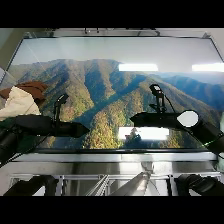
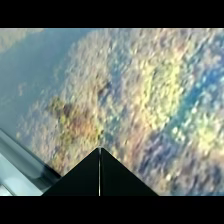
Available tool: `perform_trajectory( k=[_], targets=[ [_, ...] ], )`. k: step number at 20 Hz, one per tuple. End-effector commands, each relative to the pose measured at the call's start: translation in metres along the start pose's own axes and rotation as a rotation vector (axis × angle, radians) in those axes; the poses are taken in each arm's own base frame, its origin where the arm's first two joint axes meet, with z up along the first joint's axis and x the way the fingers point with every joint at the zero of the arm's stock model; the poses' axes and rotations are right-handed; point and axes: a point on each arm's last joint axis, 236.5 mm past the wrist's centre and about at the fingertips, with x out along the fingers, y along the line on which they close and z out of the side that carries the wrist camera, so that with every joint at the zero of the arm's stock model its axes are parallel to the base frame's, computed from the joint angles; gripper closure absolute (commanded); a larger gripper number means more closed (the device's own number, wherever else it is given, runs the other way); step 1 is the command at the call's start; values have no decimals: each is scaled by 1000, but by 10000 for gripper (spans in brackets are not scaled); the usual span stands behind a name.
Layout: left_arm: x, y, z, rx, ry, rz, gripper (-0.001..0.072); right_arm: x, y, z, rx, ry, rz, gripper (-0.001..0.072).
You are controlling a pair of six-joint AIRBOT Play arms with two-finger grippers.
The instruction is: Fold the shirts.
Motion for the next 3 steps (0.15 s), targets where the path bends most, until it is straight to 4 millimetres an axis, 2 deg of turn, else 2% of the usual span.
perform_trajectory(
  k=[1, 3],
  targets=[
    [1, 1, -1, 1, 1, 3, 695, 1, 1, 0, 0, -4, 2, 693],
    [1, 1, -2, 0, 2, 2, 695, 1, 1, 0, 0, -4, 2, 693]
  ],
)
